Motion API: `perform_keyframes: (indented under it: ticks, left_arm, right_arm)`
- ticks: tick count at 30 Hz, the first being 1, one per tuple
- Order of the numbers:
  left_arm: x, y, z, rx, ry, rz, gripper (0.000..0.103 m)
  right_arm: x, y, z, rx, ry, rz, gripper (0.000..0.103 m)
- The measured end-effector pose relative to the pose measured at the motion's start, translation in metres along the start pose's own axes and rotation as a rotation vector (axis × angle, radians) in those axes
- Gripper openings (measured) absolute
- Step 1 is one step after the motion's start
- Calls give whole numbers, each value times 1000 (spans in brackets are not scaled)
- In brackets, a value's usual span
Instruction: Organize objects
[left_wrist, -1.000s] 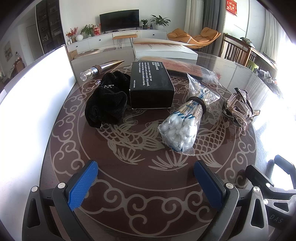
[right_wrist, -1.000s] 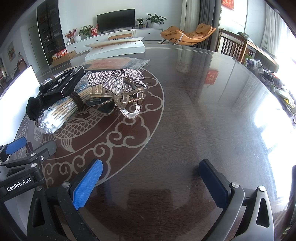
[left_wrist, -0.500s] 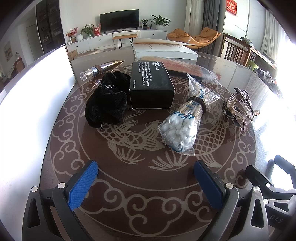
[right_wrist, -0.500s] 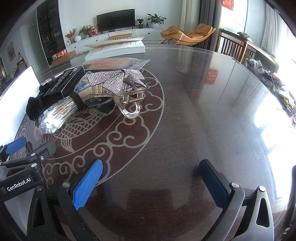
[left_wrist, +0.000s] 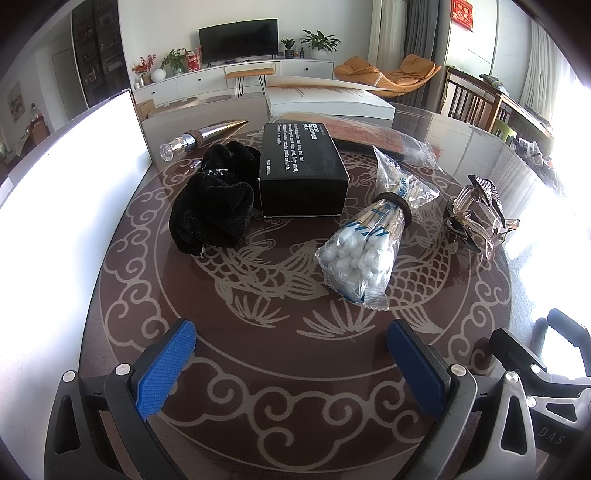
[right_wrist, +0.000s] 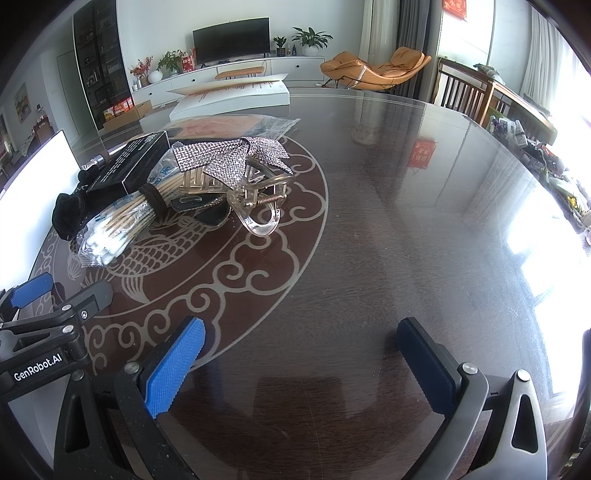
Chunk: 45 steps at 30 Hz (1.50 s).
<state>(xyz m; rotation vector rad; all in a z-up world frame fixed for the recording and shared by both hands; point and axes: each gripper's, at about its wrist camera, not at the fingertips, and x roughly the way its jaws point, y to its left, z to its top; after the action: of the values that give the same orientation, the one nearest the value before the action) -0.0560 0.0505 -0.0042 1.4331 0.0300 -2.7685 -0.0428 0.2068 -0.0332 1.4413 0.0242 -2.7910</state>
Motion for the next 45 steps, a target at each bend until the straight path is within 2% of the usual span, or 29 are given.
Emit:
perform_keyframes:
  ticks: [40, 45]
  left_arm:
    - [0, 0, 0, 2, 0, -2, 103]
    - [0, 0, 0, 2, 0, -2, 103]
  right_arm:
    - [0, 0, 1, -1, 0, 1, 103]
    - [-11, -16, -13, -85, 42, 63, 103]
